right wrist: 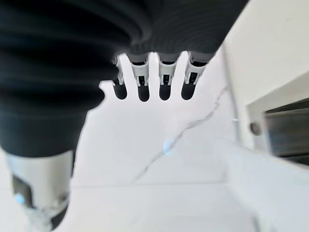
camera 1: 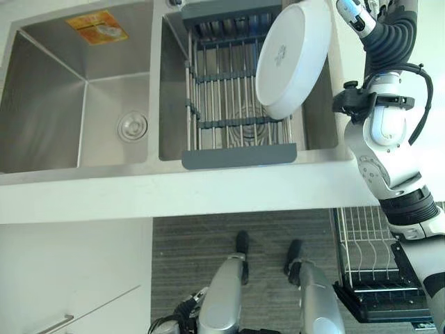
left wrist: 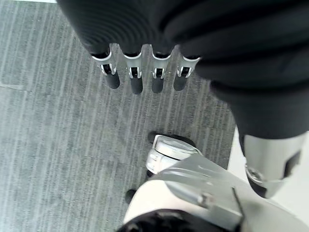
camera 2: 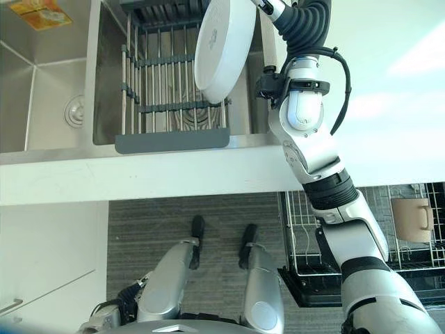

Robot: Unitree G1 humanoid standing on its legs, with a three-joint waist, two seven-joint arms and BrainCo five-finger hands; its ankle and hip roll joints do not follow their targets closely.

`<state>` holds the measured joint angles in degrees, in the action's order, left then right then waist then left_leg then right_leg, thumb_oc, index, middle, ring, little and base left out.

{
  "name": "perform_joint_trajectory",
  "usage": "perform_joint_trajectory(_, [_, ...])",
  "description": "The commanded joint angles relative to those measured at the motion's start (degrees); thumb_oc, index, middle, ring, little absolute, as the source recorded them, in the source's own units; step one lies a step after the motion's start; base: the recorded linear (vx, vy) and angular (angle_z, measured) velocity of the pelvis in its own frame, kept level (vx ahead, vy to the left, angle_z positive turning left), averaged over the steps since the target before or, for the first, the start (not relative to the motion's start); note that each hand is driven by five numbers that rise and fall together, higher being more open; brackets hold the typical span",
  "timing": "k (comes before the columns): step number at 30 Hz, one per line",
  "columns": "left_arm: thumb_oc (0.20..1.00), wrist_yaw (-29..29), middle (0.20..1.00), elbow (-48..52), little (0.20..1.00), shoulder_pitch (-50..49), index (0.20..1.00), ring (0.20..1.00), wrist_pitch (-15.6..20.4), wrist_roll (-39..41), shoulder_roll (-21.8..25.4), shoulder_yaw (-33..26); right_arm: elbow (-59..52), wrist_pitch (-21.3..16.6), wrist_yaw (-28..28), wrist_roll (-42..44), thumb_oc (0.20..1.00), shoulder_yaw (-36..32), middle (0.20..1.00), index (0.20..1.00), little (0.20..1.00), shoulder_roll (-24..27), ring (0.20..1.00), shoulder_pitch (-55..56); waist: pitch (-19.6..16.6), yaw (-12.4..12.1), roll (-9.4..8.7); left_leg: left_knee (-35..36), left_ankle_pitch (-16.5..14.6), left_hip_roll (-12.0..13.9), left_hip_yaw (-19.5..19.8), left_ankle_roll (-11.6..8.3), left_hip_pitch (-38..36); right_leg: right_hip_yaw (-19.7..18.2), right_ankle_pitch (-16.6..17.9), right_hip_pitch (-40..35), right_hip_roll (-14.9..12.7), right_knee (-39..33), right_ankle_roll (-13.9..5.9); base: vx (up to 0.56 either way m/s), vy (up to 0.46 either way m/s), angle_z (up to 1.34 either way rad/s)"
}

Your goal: Place the dishes in the dishwasher.

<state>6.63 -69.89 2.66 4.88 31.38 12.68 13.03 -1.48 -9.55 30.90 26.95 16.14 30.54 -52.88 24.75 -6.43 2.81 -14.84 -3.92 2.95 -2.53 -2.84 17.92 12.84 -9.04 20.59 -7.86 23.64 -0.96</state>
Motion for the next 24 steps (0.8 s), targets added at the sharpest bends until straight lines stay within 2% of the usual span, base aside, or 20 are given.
perform_joint_trajectory(1, [1.000, -0.2, 1.000, -1.5, 1.000, -3.2, 1.000, 1.000, 0.3, 0.5, 1.3, 1.4, -3.5, -3.2, 0.3, -0.8, 1.000, -0.2, 1.000, 1.000, 1.000, 1.1, 1.000, 0.3, -6.9, 0.4, -0.97, -2.4, -3.5, 0.8, 0.4, -1.35, 1.4, 0.0, 1.4, -3.6, -1.8, -6.4, -4.71, 0.00, -0.043, 0.00])
perform_joint_trajectory(7, [1.000, -1.5, 1.000, -1.3, 1.000, -5.2, 1.000, 1.000, -0.7, -1.6, 0.7, 1.0, -1.9, -1.8, -0.8, 0.6, 1.000, -0.9, 1.000, 1.000, 1.000, -0.2, 1.000, 5.5, -11.1, 0.3, -1.38, -2.4, -4.6, 1.6, -1.0, -1.65, -2.9, 1.4, 0.6, -8.2, -2.2, -6.4, -4.88, 0.03, -0.040, 0.04])
perform_joint_trajectory(13, [1.000, -2.1, 1.000, -2.6, 1.000, -6.9, 1.000, 1.000, -1.7, -4.2, 0.3, -0.1, 3.3, -0.7, -1.6, 0.0, 1.000, 0.3, 1.000, 1.000, 1.000, -3.8, 1.000, 10.0, -16.0, -0.5, -1.83, -2.4, -5.6, 2.2, -1.8, -1.98, -7.2, 3.8, -0.5, -13.2, -2.8, -6.4, -5.01, 0.04, -0.030, 0.04])
perform_joint_trajectory(20, [1.000, -1.6, 1.000, -3.5, 1.000, -7.7, 1.000, 1.000, -2.7, -7.5, 0.1, -0.3, 6.1, -0.4, -1.3, -1.1, 1.000, -0.9, 1.000, 1.000, 1.000, -5.6, 1.000, 13.5, -18.5, -1.4, -1.91, -2.4, -6.2, 2.1, -0.9, -1.97, -9.4, 5.7, -1.3, -16.4, -3.1, -6.4, -5.03, 0.01, 0.005, 0.14])
perform_joint_trajectory(24, [1.000, -1.7, 1.000, -3.6, 1.000, -8.0, 1.000, 1.000, -2.8, -8.4, -0.3, -0.1, 6.3, 0.2, -1.5, -1.1, 1.000, -2.6, 1.000, 1.000, 1.000, -5.0, 1.000, 15.3, -19.2, -2.1, -1.75, -2.4, -6.3, 1.4, 0.5, -1.79, -9.9, 7.1, -1.5, -17.5, -3.5, -6.4, -5.07, 0.01, 0.044, 0.13])
